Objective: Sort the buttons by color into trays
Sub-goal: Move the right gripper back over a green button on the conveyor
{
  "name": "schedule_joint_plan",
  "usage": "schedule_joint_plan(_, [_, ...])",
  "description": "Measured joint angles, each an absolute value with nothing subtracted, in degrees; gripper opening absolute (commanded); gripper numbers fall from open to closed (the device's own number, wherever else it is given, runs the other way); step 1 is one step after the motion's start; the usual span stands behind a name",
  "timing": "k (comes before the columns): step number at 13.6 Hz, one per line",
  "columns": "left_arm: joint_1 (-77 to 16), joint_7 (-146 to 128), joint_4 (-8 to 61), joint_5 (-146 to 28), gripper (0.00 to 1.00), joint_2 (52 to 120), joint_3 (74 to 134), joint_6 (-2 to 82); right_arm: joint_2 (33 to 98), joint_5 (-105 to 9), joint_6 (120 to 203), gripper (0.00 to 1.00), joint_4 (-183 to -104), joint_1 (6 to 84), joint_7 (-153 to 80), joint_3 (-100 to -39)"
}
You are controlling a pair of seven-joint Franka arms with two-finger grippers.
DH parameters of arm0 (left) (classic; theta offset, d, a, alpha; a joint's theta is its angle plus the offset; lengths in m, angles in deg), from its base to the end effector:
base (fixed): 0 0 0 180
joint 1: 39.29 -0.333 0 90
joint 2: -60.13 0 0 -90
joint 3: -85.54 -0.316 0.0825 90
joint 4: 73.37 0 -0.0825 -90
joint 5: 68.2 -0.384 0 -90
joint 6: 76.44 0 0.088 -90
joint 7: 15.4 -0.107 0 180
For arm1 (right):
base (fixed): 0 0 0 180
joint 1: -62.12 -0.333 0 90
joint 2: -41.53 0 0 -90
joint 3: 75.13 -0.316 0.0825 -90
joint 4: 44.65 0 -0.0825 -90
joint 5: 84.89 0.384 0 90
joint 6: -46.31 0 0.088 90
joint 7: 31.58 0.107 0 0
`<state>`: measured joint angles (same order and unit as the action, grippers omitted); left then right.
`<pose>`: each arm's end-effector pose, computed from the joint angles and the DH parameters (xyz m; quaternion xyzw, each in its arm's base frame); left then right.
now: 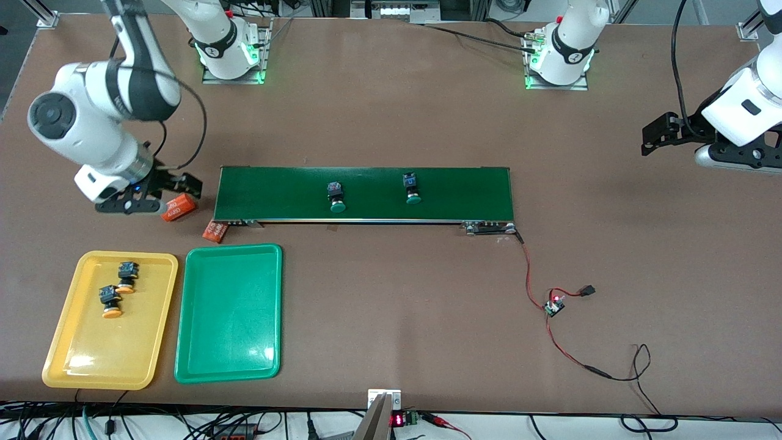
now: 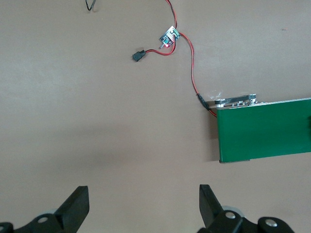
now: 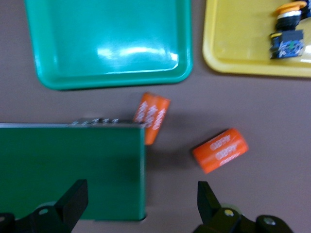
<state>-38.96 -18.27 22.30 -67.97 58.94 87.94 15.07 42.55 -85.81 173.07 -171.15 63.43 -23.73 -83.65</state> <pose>0.5469 -0.0267 0.5915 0.9985 -0.0487 -0.0259 0.0016 0.5254 0.0658 0.3710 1.0000 -0.0007 -0.0058 0.0059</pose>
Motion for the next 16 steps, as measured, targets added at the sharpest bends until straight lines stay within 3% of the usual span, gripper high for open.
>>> schedule_joint_plan(5, [-38.95,-18.27,22.27,-67.97,1.00,59.00,87.95,15.02,38.68,-85.78,179.27,1.00,-177.51,62.07,-15.15,-93.98])
schedule_joint_plan(9, [-38.95,-18.27,22.24,-67.97,1.00,59.01,87.95,15.01,40.21,-85.74,185.30,1.00,-178.51,59.02,-11.57,-95.77])
schedule_joint_plan(16, [-38.94,-18.27,22.18,-67.97,1.00,59.09,87.97,15.01,49.64,-86.57,192.14,1.00,-177.91,52.96,-3.37,-96.66])
